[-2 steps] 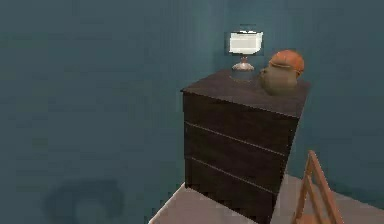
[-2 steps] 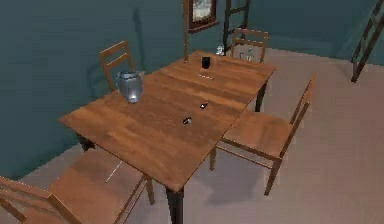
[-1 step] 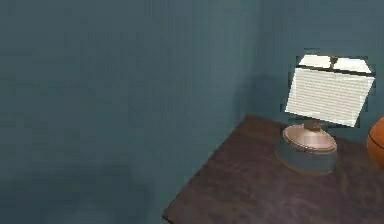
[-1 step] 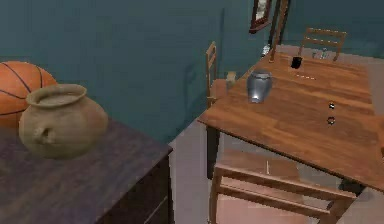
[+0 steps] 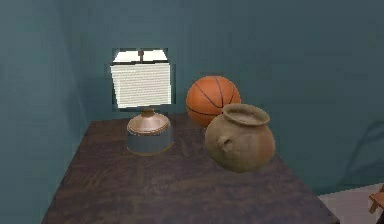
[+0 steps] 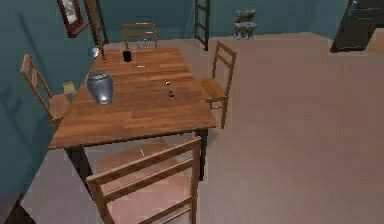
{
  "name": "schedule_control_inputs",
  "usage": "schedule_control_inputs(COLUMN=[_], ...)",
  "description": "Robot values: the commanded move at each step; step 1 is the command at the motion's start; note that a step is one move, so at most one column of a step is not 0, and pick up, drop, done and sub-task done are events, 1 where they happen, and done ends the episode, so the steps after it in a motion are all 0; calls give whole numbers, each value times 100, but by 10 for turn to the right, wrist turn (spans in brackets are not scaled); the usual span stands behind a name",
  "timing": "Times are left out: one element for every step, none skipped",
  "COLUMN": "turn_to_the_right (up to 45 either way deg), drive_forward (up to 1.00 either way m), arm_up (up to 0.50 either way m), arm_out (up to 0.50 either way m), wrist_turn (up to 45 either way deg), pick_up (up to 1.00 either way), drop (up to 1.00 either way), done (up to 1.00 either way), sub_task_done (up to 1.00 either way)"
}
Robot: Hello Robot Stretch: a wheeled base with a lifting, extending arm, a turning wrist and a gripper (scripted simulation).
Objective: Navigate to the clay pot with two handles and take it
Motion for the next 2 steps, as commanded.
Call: schedule_control_inputs(turn_to_the_right=[60,0], drive_forward=[0,5], arm_up=[0,0], arm_out=[0,0], wrist_turn=[0,0], pick_up=[0,0], drop=[0,0], done=[0,0], sub_task_done=[0,0])
